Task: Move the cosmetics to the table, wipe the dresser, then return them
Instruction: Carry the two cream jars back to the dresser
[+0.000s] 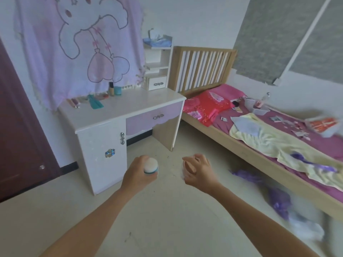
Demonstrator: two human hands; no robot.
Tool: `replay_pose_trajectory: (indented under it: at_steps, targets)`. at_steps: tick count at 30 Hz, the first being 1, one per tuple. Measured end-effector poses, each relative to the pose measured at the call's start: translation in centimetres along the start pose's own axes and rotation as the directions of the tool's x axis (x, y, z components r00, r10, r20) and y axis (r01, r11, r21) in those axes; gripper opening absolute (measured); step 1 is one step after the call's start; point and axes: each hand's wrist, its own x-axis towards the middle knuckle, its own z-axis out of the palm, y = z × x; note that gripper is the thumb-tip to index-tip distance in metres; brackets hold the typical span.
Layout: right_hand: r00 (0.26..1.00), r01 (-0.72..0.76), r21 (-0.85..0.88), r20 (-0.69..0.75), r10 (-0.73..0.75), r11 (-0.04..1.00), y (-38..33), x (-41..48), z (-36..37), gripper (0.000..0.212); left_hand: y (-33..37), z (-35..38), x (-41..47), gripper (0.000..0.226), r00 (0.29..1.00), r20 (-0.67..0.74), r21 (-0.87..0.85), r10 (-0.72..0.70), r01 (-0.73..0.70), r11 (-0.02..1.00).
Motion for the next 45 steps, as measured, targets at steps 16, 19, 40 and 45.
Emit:
replay_pose_trajectory:
  at_steps: [16, 19, 40, 45]
  targets:
    - [0.999, -0.051, 0.040, -0.011, 0.051, 0.998, 8.4, 23.4, 3.4, 0.049, -2.0, 3.7, 24.4, 0.047, 0.999, -0.010, 0.041, -0.035, 0.036, 0.999]
    - [0.999, -0.040, 0.046, 0.033, 0.039, 0.998, 11.9, 27.8, 2.9, 0.050, -1.2, 6.0, 29.1, 0.051, 0.999, -0.023, 0.076, -0.024, 0.025, 0.997]
    - [0.862, 0.271, 0.124, 0.409, -0.298, 0.955, 18.1, 57.0, 9.3, 0.063, -5.7, 7.8, 49.3, 0.057, 0.861, -0.383, 0.054, -0.334, 0.382, 0.923]
    - [0.831, 0.334, 0.115, 0.431, -0.350, 0.935, 13.8, 63.4, 12.1, 0.064, -9.3, 4.1, 54.5, 0.059, 0.826, -0.438, -0.016, -0.354, 0.387, 0.922]
